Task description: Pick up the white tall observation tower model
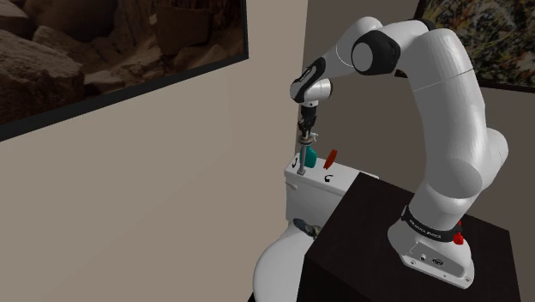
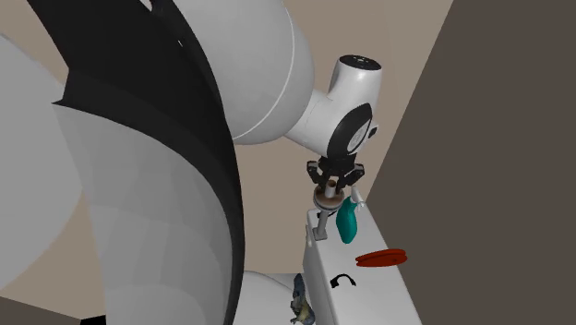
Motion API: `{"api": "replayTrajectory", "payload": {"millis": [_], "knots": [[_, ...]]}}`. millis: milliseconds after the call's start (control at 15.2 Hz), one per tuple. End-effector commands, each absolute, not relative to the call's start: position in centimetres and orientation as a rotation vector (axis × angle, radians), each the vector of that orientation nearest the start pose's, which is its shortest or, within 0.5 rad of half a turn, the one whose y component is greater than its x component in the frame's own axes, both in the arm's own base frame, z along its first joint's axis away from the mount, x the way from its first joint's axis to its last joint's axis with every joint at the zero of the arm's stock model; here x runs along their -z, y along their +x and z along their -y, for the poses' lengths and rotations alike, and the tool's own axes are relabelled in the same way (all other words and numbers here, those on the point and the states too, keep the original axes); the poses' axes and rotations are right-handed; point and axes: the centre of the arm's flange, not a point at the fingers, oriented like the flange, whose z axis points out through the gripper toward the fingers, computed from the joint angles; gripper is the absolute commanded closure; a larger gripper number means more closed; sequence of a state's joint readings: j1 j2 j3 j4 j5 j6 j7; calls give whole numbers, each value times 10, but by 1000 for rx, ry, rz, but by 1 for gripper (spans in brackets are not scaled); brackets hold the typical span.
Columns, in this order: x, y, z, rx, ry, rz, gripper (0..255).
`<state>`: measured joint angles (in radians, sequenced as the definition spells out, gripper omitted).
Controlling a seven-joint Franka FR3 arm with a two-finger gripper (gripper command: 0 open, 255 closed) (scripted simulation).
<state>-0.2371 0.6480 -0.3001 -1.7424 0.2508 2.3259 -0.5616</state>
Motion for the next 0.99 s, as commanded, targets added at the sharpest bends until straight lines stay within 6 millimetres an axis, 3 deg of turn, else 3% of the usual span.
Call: {"api": "replayTrajectory", "payload": {"millis": [0,924], "knots": [[-214,581,321,-38,-3124,-150,255],[-288,581,321,-38,-3124,-150,255]]}}
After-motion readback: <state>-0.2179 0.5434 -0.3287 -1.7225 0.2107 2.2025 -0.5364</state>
